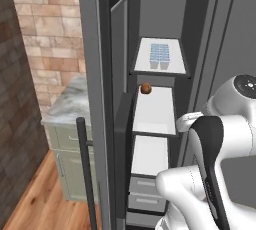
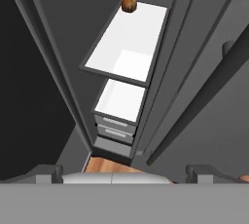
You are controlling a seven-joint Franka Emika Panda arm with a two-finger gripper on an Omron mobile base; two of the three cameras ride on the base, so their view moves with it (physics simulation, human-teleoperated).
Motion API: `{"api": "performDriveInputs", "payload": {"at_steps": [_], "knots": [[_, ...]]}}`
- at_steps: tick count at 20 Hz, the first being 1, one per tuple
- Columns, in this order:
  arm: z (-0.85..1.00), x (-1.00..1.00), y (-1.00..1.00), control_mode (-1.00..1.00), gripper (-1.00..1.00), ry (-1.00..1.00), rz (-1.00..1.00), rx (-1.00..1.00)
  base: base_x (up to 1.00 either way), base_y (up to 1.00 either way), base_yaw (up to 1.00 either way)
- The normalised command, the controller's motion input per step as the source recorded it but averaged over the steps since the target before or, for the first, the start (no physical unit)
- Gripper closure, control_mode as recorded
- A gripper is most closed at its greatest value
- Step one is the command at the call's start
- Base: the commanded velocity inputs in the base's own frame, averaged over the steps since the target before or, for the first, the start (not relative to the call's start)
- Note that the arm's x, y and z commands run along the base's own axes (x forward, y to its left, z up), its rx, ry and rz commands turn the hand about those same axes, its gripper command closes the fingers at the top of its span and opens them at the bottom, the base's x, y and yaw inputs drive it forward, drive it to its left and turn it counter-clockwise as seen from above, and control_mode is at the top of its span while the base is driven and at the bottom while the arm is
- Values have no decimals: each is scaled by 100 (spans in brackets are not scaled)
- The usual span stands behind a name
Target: Open the freezer door, pick up the ice cube tray from the freezer, and place it on the dining counter.
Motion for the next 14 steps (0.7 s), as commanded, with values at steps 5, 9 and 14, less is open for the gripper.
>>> {"api": "performDriveInputs", "payload": {"at_steps": [5, 9, 14], "knots": [[0, 0, 0, 100, -100, 0, 0, 0, 8, 69, 0], [0, 0, 0, 100, -100, 0, 0, 0, 33, 50, 0], [0, 0, 0, 100, -100, 0, 0, 0, 77, 4, 0]]}}
